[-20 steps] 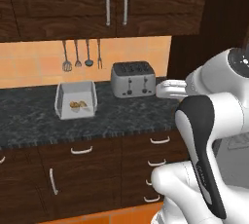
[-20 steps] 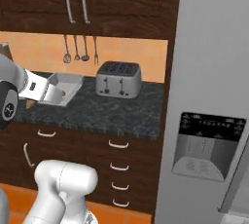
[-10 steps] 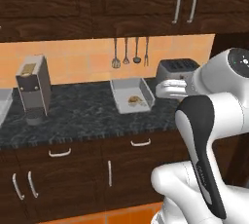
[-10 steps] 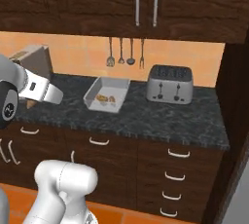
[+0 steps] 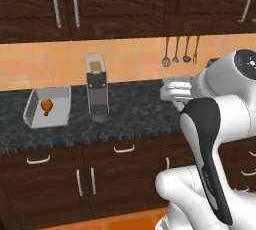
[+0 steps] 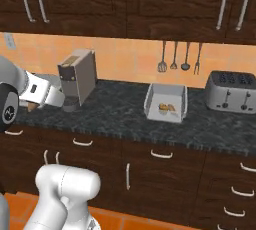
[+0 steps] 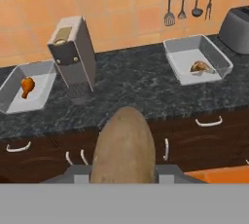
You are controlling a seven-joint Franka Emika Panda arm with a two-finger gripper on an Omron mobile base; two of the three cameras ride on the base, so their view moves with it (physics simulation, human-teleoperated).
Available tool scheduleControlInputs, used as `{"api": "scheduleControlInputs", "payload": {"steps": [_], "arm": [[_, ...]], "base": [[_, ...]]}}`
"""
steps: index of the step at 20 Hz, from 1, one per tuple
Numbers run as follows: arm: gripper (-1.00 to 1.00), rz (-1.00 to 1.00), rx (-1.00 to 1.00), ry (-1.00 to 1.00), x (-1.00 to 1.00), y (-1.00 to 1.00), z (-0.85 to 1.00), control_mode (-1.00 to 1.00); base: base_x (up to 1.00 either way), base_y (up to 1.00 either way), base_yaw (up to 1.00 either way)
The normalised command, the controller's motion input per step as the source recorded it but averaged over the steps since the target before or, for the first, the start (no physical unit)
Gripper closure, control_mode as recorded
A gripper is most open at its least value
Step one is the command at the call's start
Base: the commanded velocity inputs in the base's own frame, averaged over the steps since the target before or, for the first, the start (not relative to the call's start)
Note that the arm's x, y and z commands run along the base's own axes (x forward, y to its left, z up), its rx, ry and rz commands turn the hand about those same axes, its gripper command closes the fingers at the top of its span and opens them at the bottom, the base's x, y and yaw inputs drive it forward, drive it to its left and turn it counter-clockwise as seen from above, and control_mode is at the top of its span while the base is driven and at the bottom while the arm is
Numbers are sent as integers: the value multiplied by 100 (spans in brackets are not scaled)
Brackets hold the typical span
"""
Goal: Place one sweet potato and one chicken drumstick in each tupperware on the nearby counter, to pack two identical lunches.
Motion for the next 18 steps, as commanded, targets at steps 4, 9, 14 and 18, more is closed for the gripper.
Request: {"api": "scheduleControlInputs", "payload": {"steps": [4, 9, 14, 18], "arm": [[100, 0, 0, 0, 0, 0, 0, 100], [100, 0, 0, 0, 0, 0, 0, 100], [100, 0, 0, 0, 0, 0, 0, 100], [100, 0, 0, 0, 0, 0, 0, 100]], "base": [[0, 100, 0], [8, 97, 1], [31, 61, 0], [57, 7, 0]]}}
